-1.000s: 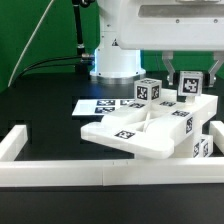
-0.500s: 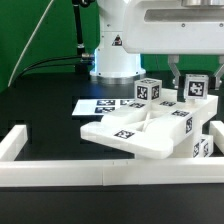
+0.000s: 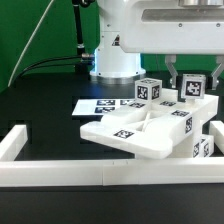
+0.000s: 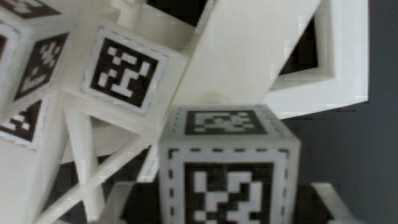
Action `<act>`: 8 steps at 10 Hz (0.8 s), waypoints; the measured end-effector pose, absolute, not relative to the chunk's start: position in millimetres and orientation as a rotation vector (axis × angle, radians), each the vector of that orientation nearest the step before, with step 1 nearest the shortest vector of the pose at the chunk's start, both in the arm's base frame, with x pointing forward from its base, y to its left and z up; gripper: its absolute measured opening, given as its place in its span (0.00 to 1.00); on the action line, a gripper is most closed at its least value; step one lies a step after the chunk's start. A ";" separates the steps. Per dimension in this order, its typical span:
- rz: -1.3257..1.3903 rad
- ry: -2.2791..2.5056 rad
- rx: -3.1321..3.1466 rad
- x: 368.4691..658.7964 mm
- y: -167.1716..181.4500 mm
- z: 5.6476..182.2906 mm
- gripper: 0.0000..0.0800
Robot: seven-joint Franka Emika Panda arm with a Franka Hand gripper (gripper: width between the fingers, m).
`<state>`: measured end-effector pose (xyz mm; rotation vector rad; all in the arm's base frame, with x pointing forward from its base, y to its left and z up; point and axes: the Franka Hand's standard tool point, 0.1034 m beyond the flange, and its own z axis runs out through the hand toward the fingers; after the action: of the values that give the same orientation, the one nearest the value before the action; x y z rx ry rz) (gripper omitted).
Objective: Assemble chair
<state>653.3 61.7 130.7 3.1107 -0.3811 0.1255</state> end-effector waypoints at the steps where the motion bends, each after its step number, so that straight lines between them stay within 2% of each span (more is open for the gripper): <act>1: 0.136 -0.386 3.110 653.7 60.9 130.6 0.36; 8: 0.149 -0.393 3.114 654.4 59.2 131.5 0.36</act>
Offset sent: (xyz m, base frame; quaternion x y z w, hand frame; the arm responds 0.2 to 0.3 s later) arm -0.0116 0.0180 -0.0078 0.0450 -0.0201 0.0162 0.9987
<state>654.4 59.2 131.5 3.1137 -0.3930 0.1493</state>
